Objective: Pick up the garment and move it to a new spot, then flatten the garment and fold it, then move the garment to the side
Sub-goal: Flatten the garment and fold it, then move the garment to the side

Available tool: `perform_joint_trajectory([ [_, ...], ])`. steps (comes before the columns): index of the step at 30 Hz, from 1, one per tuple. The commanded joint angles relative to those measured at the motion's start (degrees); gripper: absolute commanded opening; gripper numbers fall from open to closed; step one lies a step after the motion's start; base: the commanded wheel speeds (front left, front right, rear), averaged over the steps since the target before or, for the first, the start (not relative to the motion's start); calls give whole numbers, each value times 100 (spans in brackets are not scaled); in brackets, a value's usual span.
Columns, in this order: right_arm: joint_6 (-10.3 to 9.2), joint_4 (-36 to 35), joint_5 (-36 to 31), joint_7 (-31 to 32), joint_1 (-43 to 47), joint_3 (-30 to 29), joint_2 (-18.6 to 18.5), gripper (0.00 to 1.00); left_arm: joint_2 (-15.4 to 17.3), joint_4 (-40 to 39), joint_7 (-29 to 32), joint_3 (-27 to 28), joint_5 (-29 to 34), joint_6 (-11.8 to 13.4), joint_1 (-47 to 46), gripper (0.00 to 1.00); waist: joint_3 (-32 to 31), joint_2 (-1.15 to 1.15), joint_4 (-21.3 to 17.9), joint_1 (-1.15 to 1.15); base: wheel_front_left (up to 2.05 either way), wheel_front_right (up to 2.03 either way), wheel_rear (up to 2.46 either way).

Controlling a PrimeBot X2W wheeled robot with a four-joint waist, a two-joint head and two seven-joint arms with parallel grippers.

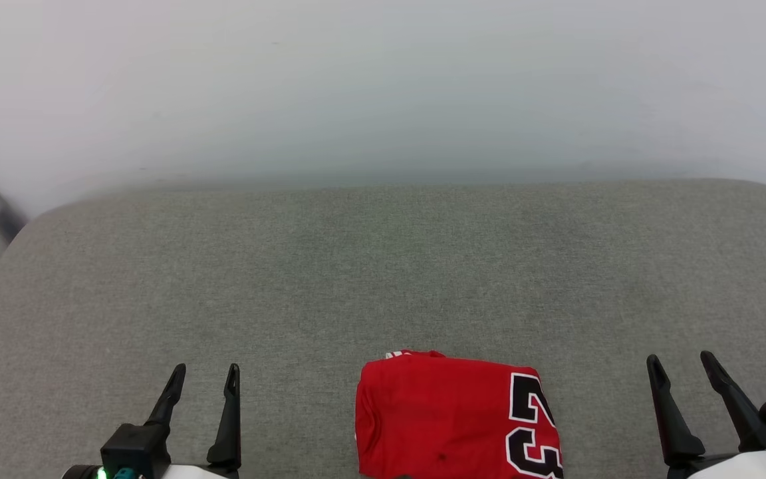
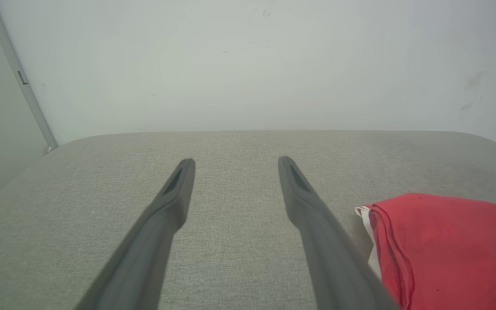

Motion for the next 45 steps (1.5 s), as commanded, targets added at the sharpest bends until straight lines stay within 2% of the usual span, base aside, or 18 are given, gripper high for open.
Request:
perform_joint_trajectory([
  [1, -5, -51, -6, 14, 55, -4, 32, 100, -31, 17, -35, 29, 11, -23, 43, 100, 23, 0, -33, 0, 0, 0, 0],
  [8, -5, -127, 26, 96, -63, -64, 80, 100, -82, 5, -40, 131, -19, -39, 34, 100, 76, 0, -87, 0, 0, 0, 0],
  [12, -5, -73, 584, 447, -210, -441, 145, 100, -151, -63, -41, 272, -54, -46, 36, 100, 103, 0, -67, 0, 0, 0, 0],
  [17, -4, 311, 1282, 1653, -306, -1438, -94, 100, -278, -158, -41, 371, 13, -101, 22, 100, 153, 0, 70, 0, 0, 0, 0],
  [23, -4, 1256, 1751, 3648, -344, -2261, -364, 100, -426, -167, -35, 472, 181, -206, -99, 100, 203, 0, 315, 0, 0, 0, 0],
  [28, -5, 2003, 2376, 5075, -593, -2573, 41, 100, -516, -131, -35, 548, 297, -338, -143, 100, 253, 0, 525, 0, 0, 0, 0],
  [29, -5, 2003, 2376, 5075, -593, -2573, 41, 100, -516, -131, -35, 548, 297, -338, -143, 100, 253, 0, 525, 0, 0, 0, 0],
  [30, -5, 2273, 2831, 5649, -806, -2770, 189, 100, -570, -102, -35, 568, 332, -382, -165, 100, 267, 0, 596, 0, 0, 0, 0],
  [31, -5, 2273, 2831, 5649, -806, -2770, 189, 100, -570, -102, -35, 568, 332, -382, -165, 100, 267, 0, 596, 0, 0, 0, 0],
  [32, -4, 2554, 3228, 6084, -1011, -2878, 277, 100, -608, -64, -35, 585, 353, -406, -159, 100, 295, 0, 651, 0, 0, 0, 0],
  [33, -4, 2554, 3228, 6084, -1011, -2878, 277, 100, -608, -64, -35, 585, 353, -406, -159, 100, 295, 0, 651, 0, 0, 0, 0],
  [38, -4, 3776, 4661, 6470, -1614, -2693, 305, 100, -634, 5, -35, 584, 418, -490, -242, 100, 405, 0, 745, 0, 0, 0, 0],
  [42, -5, 4462, 5587, 6346, -2066, -2212, 301, 100, -629, 14, -35, 595, 465, -529, -299, 100, 501, 0, 763, 0, 0, 0, 0],
  [45, -4, 4740, 6000, 6129, -2346, -1820, 302, 100, -613, 40, -32, 565, 469, -555, -402, 100, 601, 0, 761, 0, 0, 0, 0],
])
